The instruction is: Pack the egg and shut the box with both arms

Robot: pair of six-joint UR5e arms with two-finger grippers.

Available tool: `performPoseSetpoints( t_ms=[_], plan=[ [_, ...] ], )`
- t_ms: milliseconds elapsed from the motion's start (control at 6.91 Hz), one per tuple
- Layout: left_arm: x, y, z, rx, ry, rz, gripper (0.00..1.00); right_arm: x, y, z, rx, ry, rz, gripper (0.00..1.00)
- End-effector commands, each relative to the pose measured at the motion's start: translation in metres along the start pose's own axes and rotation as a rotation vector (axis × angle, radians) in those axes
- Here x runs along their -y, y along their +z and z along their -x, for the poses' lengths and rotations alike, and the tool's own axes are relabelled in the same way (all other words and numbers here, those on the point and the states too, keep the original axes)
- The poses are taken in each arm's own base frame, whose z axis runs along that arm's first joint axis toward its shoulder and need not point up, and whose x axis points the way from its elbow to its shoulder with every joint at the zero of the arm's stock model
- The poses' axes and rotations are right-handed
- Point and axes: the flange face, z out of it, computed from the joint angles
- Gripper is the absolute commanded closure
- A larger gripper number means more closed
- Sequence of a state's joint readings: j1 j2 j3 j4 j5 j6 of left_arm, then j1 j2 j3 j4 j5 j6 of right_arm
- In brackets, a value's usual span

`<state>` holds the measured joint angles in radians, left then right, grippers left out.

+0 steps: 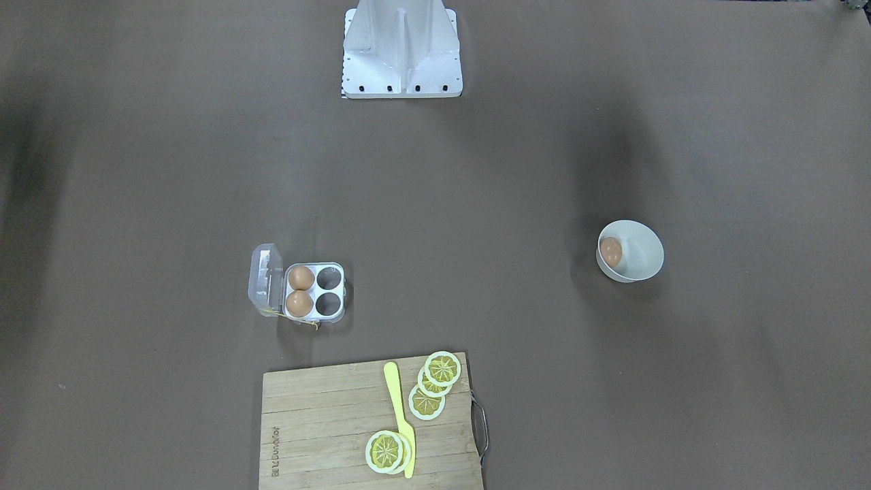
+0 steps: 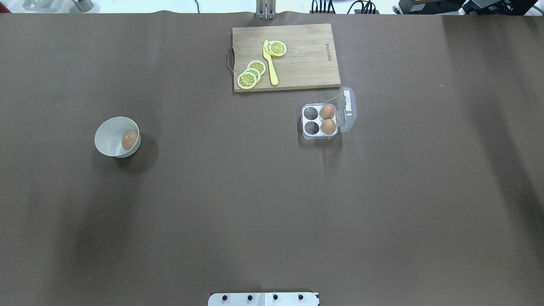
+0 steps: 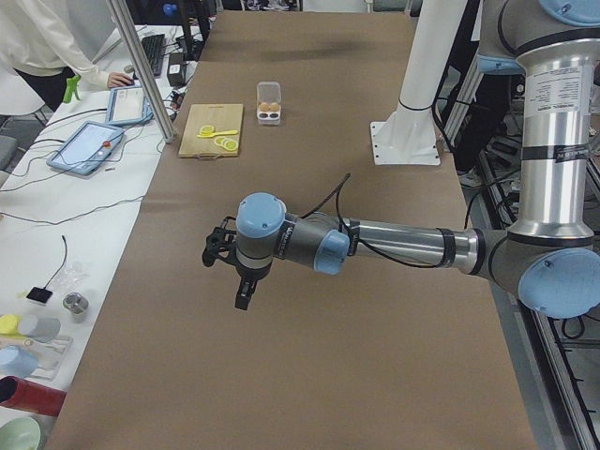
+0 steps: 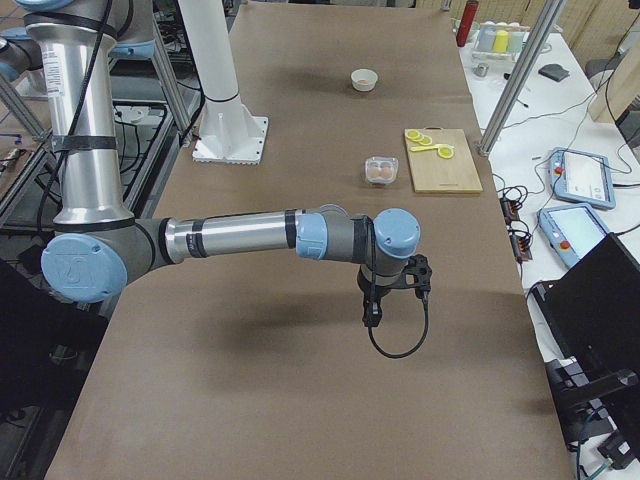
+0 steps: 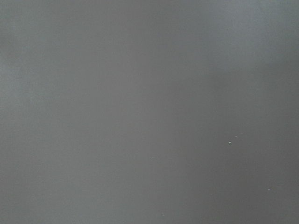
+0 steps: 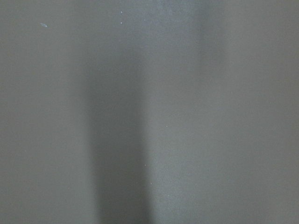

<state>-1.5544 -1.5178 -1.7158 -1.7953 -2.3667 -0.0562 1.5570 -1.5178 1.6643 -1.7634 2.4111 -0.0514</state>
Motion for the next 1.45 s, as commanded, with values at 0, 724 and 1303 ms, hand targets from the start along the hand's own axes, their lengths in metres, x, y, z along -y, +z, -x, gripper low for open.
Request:
performPoseSetpoints(
  t_ms=[0, 724, 1303],
  plan=[
    [0.012, 0.003, -0.014, -0.013, -0.061, -0.004, 0.03, 0.001, -0.001, 0.001, 0.000, -0.002, -0.002, 0.00],
    [0.054, 0.065, -0.233, -0.057, -0.167, 0.071, 0.03, 0.000, 0.000, 0.000, -0.001, 0.001, 0.000, 0.00],
    [0.085, 0.135, -0.326, -0.013, -0.118, 0.092, 0.18, -0.002, 0.004, -0.004, -0.001, 0.007, 0.007, 0.00]
  ],
)
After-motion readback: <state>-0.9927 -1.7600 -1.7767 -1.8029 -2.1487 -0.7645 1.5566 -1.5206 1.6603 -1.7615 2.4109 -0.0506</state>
